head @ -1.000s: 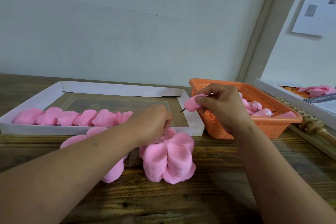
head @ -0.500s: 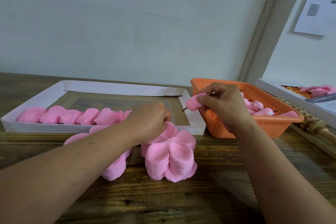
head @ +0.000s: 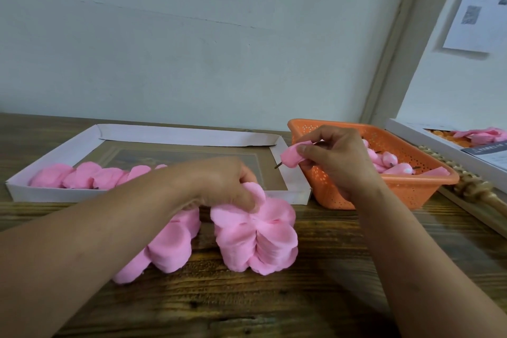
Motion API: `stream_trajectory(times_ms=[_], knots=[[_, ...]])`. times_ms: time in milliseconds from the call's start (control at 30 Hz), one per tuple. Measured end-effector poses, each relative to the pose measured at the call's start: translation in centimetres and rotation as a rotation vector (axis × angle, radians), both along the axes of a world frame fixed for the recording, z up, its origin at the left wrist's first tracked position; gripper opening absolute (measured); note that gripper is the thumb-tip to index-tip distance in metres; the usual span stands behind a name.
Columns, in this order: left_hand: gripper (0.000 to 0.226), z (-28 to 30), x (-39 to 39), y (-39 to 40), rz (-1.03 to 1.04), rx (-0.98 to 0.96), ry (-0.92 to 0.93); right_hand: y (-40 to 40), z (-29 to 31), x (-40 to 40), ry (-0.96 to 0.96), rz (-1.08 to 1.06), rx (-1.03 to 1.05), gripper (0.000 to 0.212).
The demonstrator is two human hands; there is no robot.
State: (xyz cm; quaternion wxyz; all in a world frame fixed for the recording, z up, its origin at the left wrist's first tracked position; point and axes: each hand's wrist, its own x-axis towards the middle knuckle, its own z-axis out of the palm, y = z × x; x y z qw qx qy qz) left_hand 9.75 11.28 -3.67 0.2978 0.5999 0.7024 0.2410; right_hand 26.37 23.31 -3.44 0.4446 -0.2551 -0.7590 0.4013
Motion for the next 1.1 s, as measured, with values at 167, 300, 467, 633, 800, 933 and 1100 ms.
stream_trajectory(times_ms=[167,300,467,633,800,933,1100], knots=[[0.021,0.1,0.4,0.3,0.29,0.123,-0.682,0.1,0.0,0.0,0.082,-0.017,-0.031,0.017],[0.022,-0.3,0.1,0.2,0.432,0.246,-1.006,-0.2,0.6,0.2,0.208,-0.019,-0.038,0.015],[0.026,-1.0,0.6,0.0,0.434,0.326,-1.231,-1.5,1.4,0.1,0.27,0.034,0.018,0.011],[0.022,-1.8,0.7,0.2,0.451,0.32,-1.273,-2.8,2.0,0.0,0.278,0.099,0.082,0.015],[0.028,-2.1,1.2,0.3,0.457,0.333,-1.316,-3.3,1.3,-0.9,0.18,0.158,0.106,0.023],[0.035,-2.3,1.6,0.3,0.408,0.306,-1.316,-3.3,1.0,-1.2,0.086,0.163,0.122,0.022],[0.039,-2.1,2.2,-0.1,0.363,0.278,-1.353,-3.3,0.7,-1.6,0.011,0.107,0.174,0.019]])
